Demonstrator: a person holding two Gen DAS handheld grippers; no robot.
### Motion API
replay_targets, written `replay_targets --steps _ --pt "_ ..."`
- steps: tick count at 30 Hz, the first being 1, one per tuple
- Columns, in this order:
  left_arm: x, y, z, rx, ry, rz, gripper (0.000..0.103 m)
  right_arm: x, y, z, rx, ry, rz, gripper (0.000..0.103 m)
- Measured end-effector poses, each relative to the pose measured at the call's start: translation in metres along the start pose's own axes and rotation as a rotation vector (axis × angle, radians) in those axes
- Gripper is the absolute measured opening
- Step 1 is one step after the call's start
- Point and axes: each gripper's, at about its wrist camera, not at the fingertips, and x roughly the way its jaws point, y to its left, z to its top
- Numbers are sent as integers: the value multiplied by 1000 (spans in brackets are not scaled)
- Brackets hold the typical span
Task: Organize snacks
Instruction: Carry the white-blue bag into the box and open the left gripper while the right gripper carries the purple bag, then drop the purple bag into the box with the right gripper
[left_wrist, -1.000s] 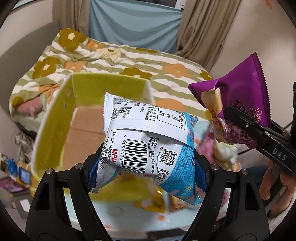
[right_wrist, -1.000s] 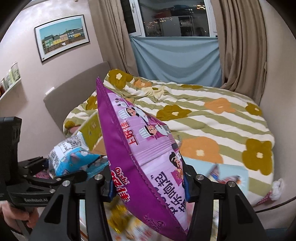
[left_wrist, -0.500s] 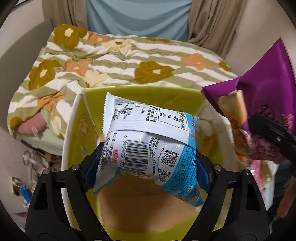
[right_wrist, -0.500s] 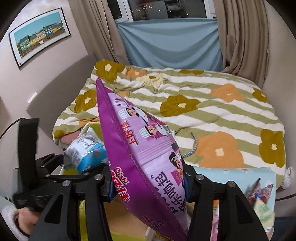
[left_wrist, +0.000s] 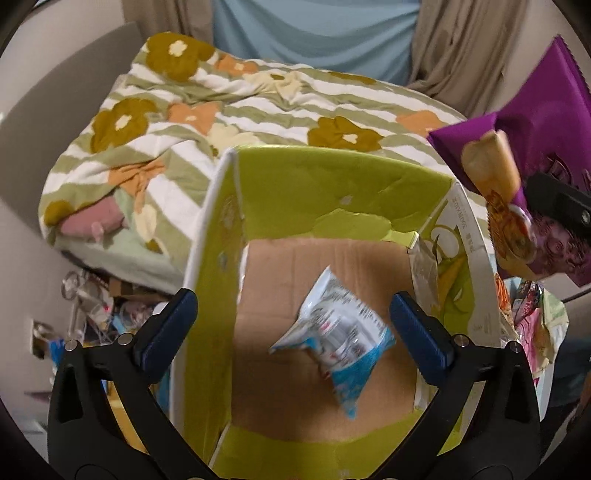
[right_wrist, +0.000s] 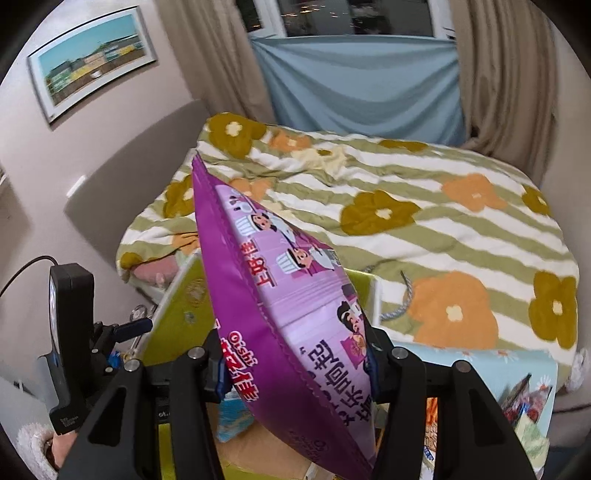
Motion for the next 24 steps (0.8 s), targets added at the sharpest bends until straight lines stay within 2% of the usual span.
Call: replay_targets --steps 6,12,13,15,16,19,24 --pt "-9 9 -13 -26 8 26 103 28 11 3 -3 58 57 50" --pt "-7 9 -16 -16 7 39 103 72 16 0 -52 104 45 51" --pt "-6 9 -17 -14 9 42 103 78 15 -1 -53 105 39 53" --pt "-3 9 -17 -12 17 43 103 86 13 -2 -46 98 51 78" --pt "-2 9 -17 -14 18 41 103 87 13 -3 -43 90 53 103" --pt "0 10 -20 -21 21 39 103 82 14 -6 -65 56 33 103" --pt "-2 10 -21 -17 14 40 103 70 12 -9 -90 63 17 103"
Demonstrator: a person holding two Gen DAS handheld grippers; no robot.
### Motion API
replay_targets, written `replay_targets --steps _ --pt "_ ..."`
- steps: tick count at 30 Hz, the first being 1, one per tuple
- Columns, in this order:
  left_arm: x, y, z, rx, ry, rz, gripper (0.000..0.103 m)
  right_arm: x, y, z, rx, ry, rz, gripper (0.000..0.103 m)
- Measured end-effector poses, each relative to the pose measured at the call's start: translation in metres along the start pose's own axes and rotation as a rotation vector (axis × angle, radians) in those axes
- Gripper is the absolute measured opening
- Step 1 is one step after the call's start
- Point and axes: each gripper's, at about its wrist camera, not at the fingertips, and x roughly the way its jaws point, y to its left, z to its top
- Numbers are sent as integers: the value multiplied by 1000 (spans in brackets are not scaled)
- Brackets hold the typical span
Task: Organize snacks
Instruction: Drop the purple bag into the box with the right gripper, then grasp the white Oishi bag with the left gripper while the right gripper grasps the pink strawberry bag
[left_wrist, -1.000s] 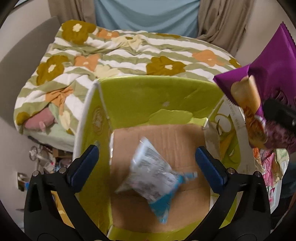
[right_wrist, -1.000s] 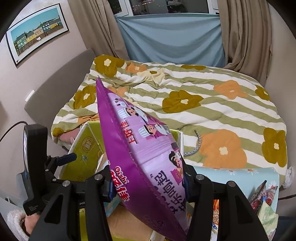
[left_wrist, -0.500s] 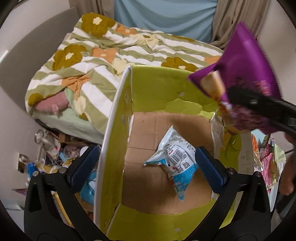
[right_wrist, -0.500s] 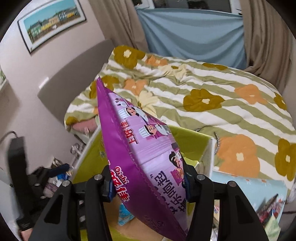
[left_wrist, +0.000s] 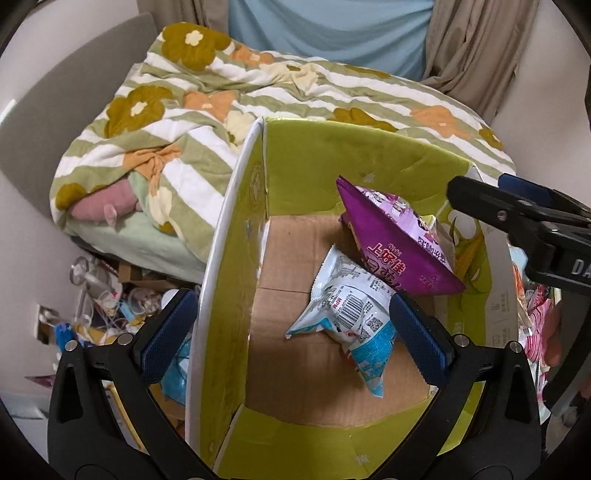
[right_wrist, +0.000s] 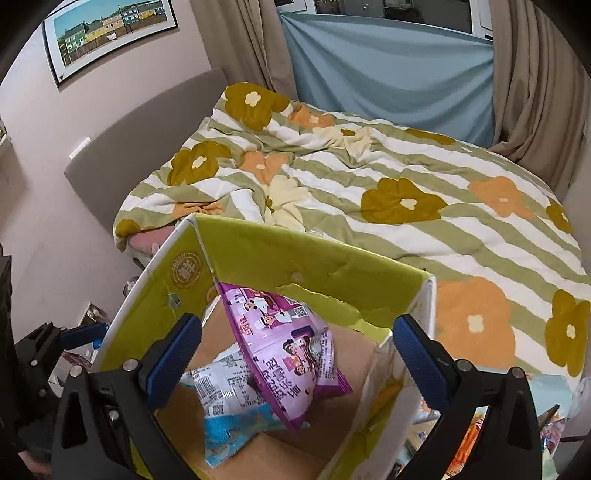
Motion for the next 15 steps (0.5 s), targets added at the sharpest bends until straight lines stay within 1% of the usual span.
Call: replay_targets --steps 3,10,12,15 --pt "-9 -3 3 11 -17 0 103 -12 0 2 4 -19 -5 103" --pt "-49 -16 11 67 -86 7 103 -54 5 6 9 -76 -24 103" --pt "-65 -21 12 89 -119 16 103 -73 6 4 15 -93 -29 103" --pt "-88 -34 11 126 -165 -8 103 -102 4 -1 20 -128 -70 103"
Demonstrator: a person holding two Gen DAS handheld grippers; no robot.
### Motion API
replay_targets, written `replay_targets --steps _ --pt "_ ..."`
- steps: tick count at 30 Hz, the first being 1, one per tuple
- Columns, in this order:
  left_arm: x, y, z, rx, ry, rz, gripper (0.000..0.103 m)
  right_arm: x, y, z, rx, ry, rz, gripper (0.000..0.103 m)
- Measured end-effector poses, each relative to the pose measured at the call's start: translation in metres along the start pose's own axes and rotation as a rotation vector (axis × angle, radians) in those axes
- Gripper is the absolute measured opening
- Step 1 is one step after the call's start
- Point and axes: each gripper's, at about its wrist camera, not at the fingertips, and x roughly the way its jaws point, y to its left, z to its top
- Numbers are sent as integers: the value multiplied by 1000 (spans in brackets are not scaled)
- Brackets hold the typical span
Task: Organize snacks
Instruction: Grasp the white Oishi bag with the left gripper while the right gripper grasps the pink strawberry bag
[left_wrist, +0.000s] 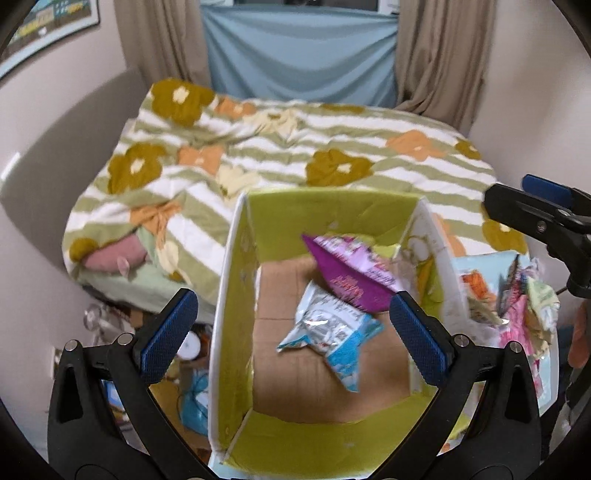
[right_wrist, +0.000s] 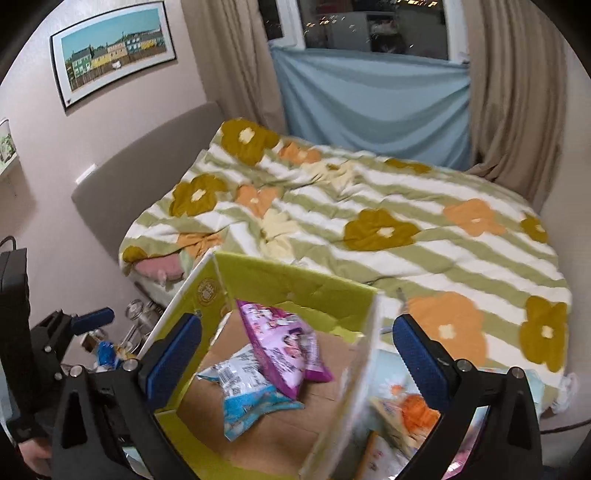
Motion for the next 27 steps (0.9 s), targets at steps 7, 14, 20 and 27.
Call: replay_targets --steps 7,14,20,27 --pt "-20 -47 -9 90 -9 -153 103 -78 -36 -30 44 -84 -146 103" --pt "-25 -112 -37 175 24 -271 103 -136 -85 -80 164 -81 -279 103" --pt "-35 -166 -74 232 42 -305 103 -168 -124 -130 245 -51 -303 103" --pt "-32 -222 -126 255 112 -299 103 -181 -161 -190 285 7 -242 103"
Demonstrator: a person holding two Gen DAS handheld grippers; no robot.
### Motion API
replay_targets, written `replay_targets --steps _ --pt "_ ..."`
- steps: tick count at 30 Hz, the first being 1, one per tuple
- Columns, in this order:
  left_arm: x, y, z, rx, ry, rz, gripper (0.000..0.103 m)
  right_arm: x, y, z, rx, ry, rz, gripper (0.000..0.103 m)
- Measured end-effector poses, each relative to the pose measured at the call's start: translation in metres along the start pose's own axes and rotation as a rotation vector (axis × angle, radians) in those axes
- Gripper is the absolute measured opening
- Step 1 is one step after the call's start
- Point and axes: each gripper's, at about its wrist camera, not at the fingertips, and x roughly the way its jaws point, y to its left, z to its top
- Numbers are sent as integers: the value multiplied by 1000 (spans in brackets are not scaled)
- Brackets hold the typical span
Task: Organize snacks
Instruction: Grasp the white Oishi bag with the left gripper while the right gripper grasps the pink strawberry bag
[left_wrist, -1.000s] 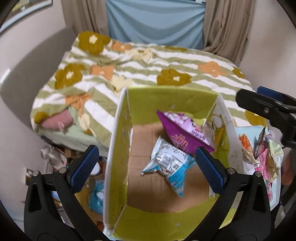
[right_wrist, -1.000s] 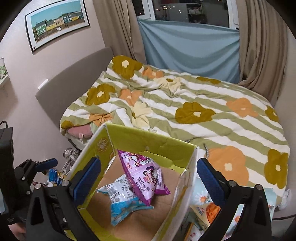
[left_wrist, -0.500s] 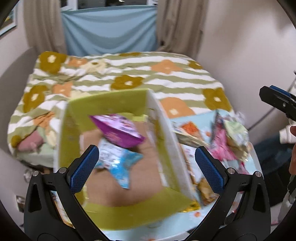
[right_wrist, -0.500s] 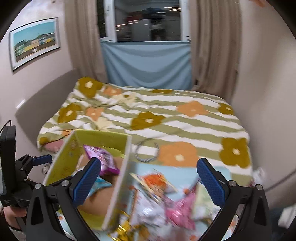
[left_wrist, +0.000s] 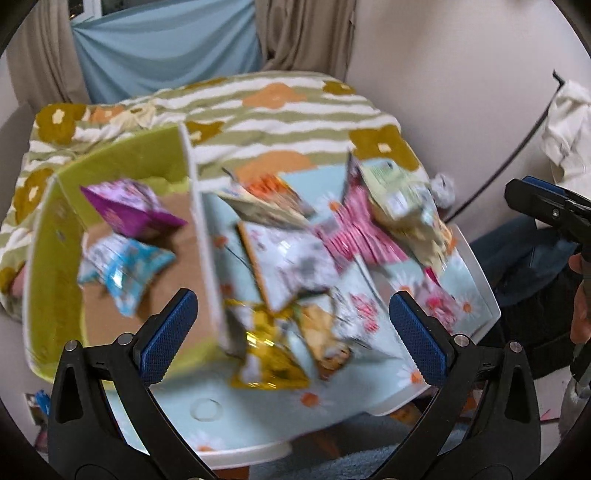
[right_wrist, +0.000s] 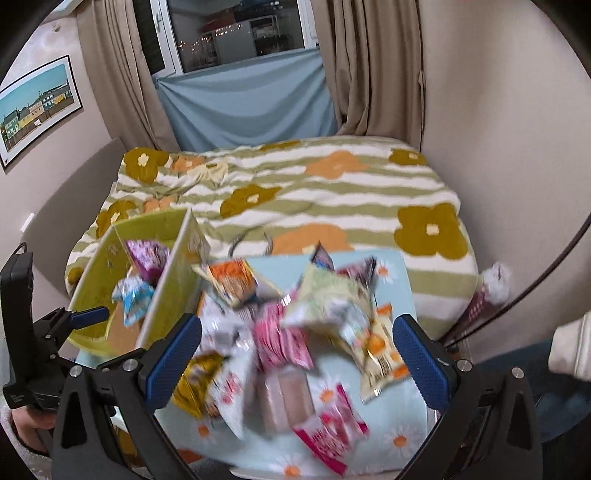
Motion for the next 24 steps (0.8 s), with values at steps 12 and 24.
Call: replay_targets --steps 12,24 --pt "60 -59 -80 20 40 42 103 50 -65 -90 -24 163 112 103" --pt "93 -68 -83 -16 -48 130 103 84 -77 -138 -143 203 187 103"
